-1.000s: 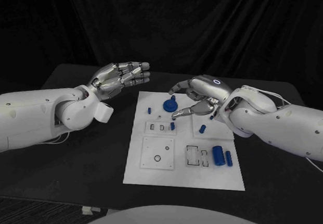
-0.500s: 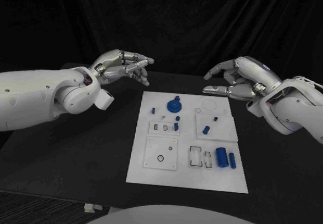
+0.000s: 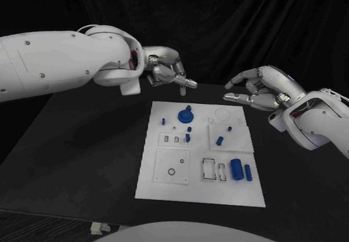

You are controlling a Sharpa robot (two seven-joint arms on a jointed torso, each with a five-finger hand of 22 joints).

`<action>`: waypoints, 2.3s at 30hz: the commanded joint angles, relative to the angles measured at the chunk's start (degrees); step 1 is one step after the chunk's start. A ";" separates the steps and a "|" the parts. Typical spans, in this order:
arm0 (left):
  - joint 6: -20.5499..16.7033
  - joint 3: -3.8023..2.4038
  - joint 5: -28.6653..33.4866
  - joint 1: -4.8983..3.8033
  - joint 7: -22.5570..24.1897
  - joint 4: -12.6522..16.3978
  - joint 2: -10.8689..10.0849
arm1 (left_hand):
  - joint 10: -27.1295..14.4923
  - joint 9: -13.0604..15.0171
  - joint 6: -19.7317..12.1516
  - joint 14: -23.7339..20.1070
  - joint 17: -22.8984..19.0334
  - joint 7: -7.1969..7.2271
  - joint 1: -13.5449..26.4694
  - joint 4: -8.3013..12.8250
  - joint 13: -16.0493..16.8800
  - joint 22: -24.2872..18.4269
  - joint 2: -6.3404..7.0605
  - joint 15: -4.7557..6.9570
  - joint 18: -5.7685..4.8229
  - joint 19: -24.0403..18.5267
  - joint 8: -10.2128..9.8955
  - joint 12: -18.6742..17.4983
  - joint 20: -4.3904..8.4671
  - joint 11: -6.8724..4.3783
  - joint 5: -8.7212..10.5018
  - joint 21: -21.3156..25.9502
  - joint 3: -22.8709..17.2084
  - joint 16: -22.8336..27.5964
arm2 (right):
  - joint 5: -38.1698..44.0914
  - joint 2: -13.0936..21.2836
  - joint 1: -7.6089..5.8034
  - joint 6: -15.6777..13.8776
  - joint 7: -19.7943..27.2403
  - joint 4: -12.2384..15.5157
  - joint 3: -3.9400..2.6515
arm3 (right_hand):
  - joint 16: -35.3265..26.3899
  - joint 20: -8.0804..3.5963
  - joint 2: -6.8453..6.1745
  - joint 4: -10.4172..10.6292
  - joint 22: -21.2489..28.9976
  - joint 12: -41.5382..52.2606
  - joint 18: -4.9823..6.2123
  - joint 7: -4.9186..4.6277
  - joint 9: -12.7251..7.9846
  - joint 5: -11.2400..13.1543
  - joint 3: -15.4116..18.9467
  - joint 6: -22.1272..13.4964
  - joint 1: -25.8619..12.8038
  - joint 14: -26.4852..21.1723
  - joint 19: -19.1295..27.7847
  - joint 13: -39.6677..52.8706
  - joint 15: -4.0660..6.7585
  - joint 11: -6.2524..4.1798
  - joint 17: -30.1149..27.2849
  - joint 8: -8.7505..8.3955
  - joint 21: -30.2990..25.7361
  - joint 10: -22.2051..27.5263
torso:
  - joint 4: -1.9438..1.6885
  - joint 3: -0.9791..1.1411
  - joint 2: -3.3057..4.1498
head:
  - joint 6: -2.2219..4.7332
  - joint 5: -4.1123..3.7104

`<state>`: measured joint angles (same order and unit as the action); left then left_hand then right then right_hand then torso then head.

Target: Assemble the parts on the task board

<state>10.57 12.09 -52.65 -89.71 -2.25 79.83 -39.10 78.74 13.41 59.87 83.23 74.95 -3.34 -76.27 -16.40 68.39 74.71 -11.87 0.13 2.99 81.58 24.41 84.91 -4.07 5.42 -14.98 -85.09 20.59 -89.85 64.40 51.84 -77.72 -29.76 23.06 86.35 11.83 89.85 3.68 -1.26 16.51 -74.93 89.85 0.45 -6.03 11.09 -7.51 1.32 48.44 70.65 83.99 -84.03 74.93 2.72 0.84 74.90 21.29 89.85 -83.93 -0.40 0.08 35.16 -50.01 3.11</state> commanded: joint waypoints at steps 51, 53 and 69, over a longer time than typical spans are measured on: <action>21.57 -0.02 1.18 8.21 -40.63 -23.08 24.88 | 11.26 -1.01 4.67 6.77 15.05 -0.61 10.36 0.10 21.61 7.30 3.33 2.98 -1.10 3.29 -13.46 5.09 0.74 -5.66 8.26 -1.17 -7.72 -0.15 | -1.00 -0.64 2.00 2.76 -7.75 -0.57 -0.06 | 0.15 0.74 0.53 0.04 -15.07 0.15 -0.45 -0.40 -0.40 -1.09 0.80 -0.30 0.12 6.01 -5.97 15.07 -0.89 0.80 15.10 -0.97 0.15 -6.07 | 2.01 2.83 -2.48 | 0.01 4.48; 21.65 -0.02 1.18 8.46 -40.63 -23.52 25.19 | 11.26 -0.96 4.87 6.77 15.05 -0.56 10.51 0.09 21.61 7.25 3.25 3.02 -1.09 3.26 -13.46 5.09 0.76 -5.70 8.17 -1.14 -7.83 -0.15 | -1.00 -0.66 2.02 2.91 -7.86 -0.65 -0.06 | 0.15 0.76 0.58 0.06 -15.07 0.15 -0.45 -0.41 -0.41 -1.11 0.84 -0.30 0.07 6.01 -5.97 15.07 -0.91 0.82 15.10 -0.98 0.15 -6.07 | 2.00 2.80 -2.43 | 0.01 4.53; 22.01 -0.02 1.18 10.52 -40.79 -26.45 27.00 | 11.26 -0.62 5.72 6.77 15.05 -0.26 10.18 0.77 21.61 6.92 3.31 3.27 -1.00 3.05 -13.76 5.09 0.99 -5.99 6.61 -0.86 -8.98 -0.15 | -1.00 -0.76 2.40 4.14 -8.57 -1.16 -0.06 | 0.15 0.79 0.66 0.07 -15.07 0.15 -0.45 -0.43 -0.42 -1.12 0.90 -0.29 -0.01 6.01 -5.97 15.07 -0.95 0.86 15.10 -1.01 0.15 -6.07 | 2.04 2.80 -2.47 | 0.01 4.68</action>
<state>32.39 12.13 -51.95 -79.31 -40.18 53.39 -12.32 84.15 12.71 65.22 84.06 74.92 -3.58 -66.02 -15.56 74.95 74.92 -8.78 3.36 3.04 84.00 10.86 90.27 -3.27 -0.38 -8.11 -86.21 11.97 -89.85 63.44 51.02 -75.46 -26.44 15.75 85.21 11.82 89.85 4.10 -1.27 16.68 -74.94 89.85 0.45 -6.25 10.73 -8.40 1.81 48.23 70.65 84.10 -84.03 74.90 2.19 1.24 74.90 20.56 89.85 -83.93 1.66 2.91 32.70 -49.99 7.82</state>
